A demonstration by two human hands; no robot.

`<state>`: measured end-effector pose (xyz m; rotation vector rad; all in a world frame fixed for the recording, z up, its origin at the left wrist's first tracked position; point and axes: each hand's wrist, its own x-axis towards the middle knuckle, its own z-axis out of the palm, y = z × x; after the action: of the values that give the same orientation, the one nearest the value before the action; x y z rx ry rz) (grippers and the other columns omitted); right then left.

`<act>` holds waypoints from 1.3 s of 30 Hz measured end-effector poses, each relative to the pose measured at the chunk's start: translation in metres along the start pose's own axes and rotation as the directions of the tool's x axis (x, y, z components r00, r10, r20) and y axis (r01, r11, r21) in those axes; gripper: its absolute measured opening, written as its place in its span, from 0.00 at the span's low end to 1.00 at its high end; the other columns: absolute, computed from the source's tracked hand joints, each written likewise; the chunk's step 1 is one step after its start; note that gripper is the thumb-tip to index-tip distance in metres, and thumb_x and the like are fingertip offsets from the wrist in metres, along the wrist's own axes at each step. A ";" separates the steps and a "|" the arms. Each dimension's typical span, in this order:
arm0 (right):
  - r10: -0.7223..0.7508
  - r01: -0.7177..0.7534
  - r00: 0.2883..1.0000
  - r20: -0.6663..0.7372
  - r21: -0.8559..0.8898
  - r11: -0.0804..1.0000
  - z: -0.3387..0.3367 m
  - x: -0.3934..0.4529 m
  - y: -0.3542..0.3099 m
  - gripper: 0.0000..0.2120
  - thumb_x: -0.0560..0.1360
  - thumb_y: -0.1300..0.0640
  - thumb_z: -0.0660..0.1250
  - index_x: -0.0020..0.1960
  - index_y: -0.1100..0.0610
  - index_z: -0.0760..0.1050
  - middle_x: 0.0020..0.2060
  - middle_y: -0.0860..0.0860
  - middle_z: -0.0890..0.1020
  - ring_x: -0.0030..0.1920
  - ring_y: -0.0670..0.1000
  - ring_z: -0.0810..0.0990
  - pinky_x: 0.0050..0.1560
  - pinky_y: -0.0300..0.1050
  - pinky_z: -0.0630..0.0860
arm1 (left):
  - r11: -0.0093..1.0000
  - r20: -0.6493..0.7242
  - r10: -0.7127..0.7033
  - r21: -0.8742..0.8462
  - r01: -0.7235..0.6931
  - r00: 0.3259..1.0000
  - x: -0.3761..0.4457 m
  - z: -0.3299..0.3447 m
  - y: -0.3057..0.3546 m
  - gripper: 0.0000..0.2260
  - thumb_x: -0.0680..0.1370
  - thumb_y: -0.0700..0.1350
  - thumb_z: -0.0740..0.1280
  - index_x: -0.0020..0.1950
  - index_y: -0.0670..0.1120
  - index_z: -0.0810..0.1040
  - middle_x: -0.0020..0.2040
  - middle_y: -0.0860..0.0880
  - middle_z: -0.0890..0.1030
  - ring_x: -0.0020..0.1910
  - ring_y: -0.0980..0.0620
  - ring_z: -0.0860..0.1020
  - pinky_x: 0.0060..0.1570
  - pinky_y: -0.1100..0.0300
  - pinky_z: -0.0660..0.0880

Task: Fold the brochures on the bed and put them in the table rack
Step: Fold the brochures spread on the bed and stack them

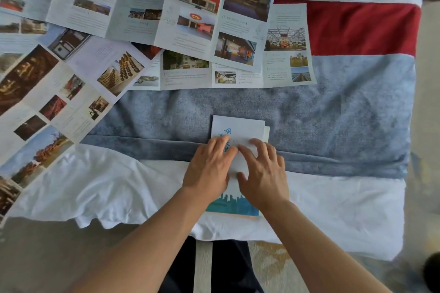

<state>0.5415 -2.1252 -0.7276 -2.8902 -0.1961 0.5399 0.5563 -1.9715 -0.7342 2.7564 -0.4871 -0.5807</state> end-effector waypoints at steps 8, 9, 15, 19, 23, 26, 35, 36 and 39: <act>0.034 -0.036 0.998 -0.060 -0.028 0.999 -0.010 0.023 -0.002 0.26 0.68 0.46 0.77 0.64 0.49 0.76 0.59 0.52 0.75 0.56 0.57 0.74 0.53 0.54 0.71 | 1.000 0.038 -0.029 -0.003 0.029 0.999 0.001 0.000 0.005 0.27 0.75 0.44 0.70 0.72 0.51 0.64 0.77 0.45 0.58 0.74 0.44 0.60 0.67 0.50 0.68; 0.036 -0.037 0.998 -0.060 -0.028 0.999 -0.010 0.026 -0.003 0.26 0.68 0.47 0.77 0.64 0.49 0.76 0.59 0.53 0.75 0.56 0.58 0.74 0.53 0.55 0.71 | 1.000 0.033 -0.019 -0.012 0.020 0.999 0.001 -0.001 0.003 0.27 0.75 0.43 0.70 0.72 0.51 0.65 0.77 0.45 0.59 0.74 0.45 0.60 0.67 0.50 0.68; 0.052 -0.052 0.999 -0.010 -0.072 0.996 -0.020 0.041 -0.005 0.20 0.71 0.45 0.74 0.61 0.49 0.78 0.56 0.51 0.78 0.55 0.56 0.76 0.55 0.53 0.70 | 0.992 -0.036 0.012 -0.126 -0.016 0.999 -0.004 -0.008 -0.013 0.16 0.78 0.47 0.69 0.65 0.49 0.75 0.70 0.48 0.71 0.66 0.48 0.70 0.66 0.54 0.70; 0.052 -0.029 0.982 -0.182 0.126 0.992 -0.043 0.076 -0.043 0.11 0.74 0.55 0.69 0.56 0.53 0.81 0.50 0.52 0.82 0.50 0.56 0.81 0.51 0.52 0.75 | 0.945 -0.166 -0.127 -0.320 0.068 0.978 0.003 -0.041 -0.036 0.05 0.79 0.46 0.68 0.52 0.47 0.79 0.50 0.49 0.79 0.49 0.51 0.76 0.51 0.59 0.78; 0.151 -0.093 0.988 -0.046 0.601 0.794 -0.066 0.132 -0.120 0.19 0.77 0.49 0.64 0.68 0.44 0.74 0.55 0.46 0.82 0.48 0.44 0.82 0.50 0.48 0.80 | 0.918 -0.241 -0.240 -0.371 0.139 0.941 0.009 -0.073 -0.073 0.09 0.81 0.51 0.65 0.52 0.47 0.80 0.47 0.50 0.82 0.45 0.53 0.79 0.44 0.60 0.79; 0.189 -0.199 0.975 0.121 0.856 0.477 -0.075 0.169 -0.164 0.22 0.79 0.51 0.63 0.73 0.45 0.70 0.60 0.49 0.80 0.51 0.49 0.83 0.57 0.54 0.80 | 0.921 -0.252 -0.281 -0.342 0.186 0.926 0.007 -0.084 -0.103 0.09 0.82 0.51 0.62 0.51 0.48 0.79 0.48 0.50 0.82 0.47 0.53 0.79 0.42 0.59 0.80; 0.331 -0.345 0.785 0.524 0.813 -0.469 -0.070 0.220 -0.188 0.15 0.80 0.60 0.64 0.66 0.52 0.75 0.48 0.51 0.84 0.49 0.52 0.87 0.43 0.47 0.81 | 0.831 -0.149 -0.379 -0.488 0.266 0.913 -0.005 -0.081 -0.167 0.07 0.79 0.41 0.62 0.46 0.50 0.77 0.48 0.53 0.77 0.47 0.54 0.77 0.43 0.54 0.79; 0.341 -0.334 0.772 0.537 0.798 -0.501 -0.070 0.220 -0.188 0.13 0.80 0.60 0.65 0.64 0.54 0.76 0.43 0.49 0.85 0.49 0.51 0.87 0.44 0.47 0.79 | 0.816 -0.149 -0.394 -0.510 0.271 0.907 -0.004 -0.082 -0.170 0.07 0.80 0.42 0.62 0.46 0.50 0.78 0.48 0.53 0.78 0.47 0.54 0.77 0.44 0.53 0.80; 0.376 -0.310 0.733 0.566 0.771 -0.557 -0.069 0.213 -0.185 0.08 0.78 0.61 0.67 0.57 0.57 0.78 0.39 0.48 0.85 0.47 0.51 0.87 0.41 0.43 0.78 | 0.715 -0.143 -0.481 -0.635 0.293 0.865 0.002 -0.084 -0.172 0.07 0.81 0.46 0.61 0.49 0.50 0.78 0.50 0.53 0.79 0.48 0.54 0.77 0.47 0.52 0.80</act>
<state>0.7470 -1.9219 -0.6978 -0.8883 1.0283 0.3352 0.6398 -1.7995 -0.7189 2.2521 0.3330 -0.3085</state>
